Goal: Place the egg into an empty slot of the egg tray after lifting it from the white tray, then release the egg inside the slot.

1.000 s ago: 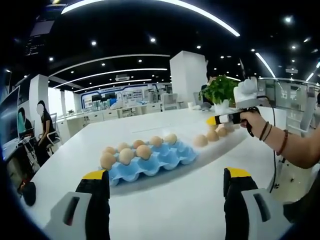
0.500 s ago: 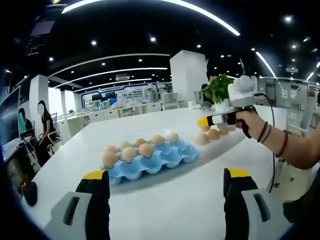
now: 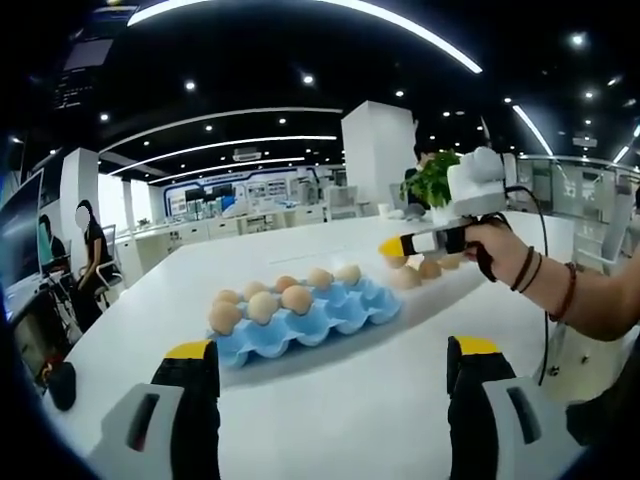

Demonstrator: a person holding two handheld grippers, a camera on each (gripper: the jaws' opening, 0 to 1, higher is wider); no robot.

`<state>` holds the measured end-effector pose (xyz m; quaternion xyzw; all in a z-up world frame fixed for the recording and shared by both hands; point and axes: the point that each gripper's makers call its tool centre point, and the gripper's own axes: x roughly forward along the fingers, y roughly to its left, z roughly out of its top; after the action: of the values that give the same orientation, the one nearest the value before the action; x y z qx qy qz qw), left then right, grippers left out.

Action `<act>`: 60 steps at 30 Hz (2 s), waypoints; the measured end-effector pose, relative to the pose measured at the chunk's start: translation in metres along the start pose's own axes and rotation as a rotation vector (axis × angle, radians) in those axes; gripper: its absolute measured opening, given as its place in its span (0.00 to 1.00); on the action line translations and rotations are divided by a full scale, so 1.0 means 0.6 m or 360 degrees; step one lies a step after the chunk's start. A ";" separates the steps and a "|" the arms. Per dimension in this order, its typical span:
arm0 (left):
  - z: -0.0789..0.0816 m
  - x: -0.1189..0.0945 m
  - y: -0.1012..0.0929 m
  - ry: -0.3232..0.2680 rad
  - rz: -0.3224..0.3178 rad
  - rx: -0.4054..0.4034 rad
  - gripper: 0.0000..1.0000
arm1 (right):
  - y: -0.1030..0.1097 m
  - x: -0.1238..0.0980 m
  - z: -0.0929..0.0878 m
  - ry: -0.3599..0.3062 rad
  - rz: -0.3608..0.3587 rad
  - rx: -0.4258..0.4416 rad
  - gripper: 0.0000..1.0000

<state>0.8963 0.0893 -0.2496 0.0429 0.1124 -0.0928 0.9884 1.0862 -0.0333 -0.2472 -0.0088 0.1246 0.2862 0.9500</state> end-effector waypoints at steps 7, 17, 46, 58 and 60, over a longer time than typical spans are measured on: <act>0.000 -0.001 0.000 -0.0005 -0.0006 -0.0003 0.96 | 0.036 0.006 0.005 -0.0018 0.0066 0.0002 0.28; 0.001 -0.005 0.009 -0.0014 0.0002 -0.0011 0.96 | 0.092 0.023 0.004 -0.0050 0.0183 -0.0058 0.28; 0.001 0.000 0.034 0.0005 0.0018 -0.0010 0.96 | 0.166 0.083 -0.038 0.0029 0.0356 -0.0047 0.29; 0.002 0.000 0.041 0.0006 0.0020 -0.0001 0.96 | 0.169 0.083 -0.046 -0.0007 0.0362 -0.0081 0.29; 0.002 0.000 0.039 0.0008 0.0019 0.0002 0.96 | 0.169 0.083 -0.046 -0.0015 0.0368 -0.0085 0.29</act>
<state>0.9013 0.1122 -0.2470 0.0442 0.1145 -0.0868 0.9886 1.0649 0.0760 -0.2806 -0.0182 0.1127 0.3971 0.9106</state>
